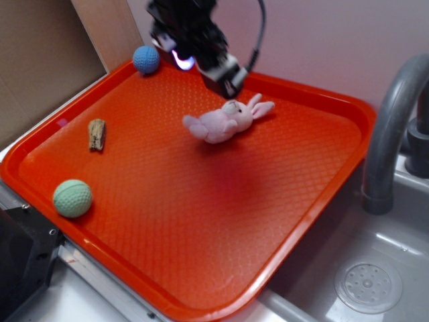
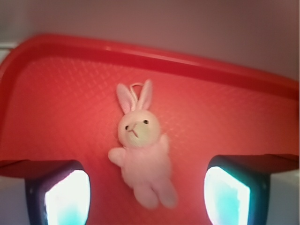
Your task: Grab the pink bunny.
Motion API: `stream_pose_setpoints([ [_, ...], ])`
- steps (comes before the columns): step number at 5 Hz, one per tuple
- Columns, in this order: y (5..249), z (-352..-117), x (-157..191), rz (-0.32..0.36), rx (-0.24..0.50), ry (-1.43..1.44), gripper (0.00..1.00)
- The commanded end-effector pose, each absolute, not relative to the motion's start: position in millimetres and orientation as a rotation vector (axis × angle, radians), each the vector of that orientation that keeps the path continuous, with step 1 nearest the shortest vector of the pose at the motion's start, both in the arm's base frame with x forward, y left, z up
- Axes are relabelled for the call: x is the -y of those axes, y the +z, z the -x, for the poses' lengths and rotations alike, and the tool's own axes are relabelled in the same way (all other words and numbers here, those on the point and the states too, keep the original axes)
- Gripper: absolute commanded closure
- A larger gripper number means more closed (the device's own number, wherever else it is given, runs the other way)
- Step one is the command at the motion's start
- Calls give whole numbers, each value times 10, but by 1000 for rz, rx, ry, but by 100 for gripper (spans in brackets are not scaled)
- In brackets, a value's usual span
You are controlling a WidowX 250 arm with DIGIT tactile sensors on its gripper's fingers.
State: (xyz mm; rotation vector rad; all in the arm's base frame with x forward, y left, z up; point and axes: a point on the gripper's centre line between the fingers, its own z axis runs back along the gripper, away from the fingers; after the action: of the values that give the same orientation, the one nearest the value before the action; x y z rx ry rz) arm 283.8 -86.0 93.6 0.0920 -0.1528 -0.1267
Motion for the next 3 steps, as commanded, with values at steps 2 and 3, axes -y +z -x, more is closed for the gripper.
stream_pose_setpoints([
  [2, 441, -2943, 935, -183, 107, -183, 0],
  [3, 367, -2943, 893, -182, 85, -175, 0],
])
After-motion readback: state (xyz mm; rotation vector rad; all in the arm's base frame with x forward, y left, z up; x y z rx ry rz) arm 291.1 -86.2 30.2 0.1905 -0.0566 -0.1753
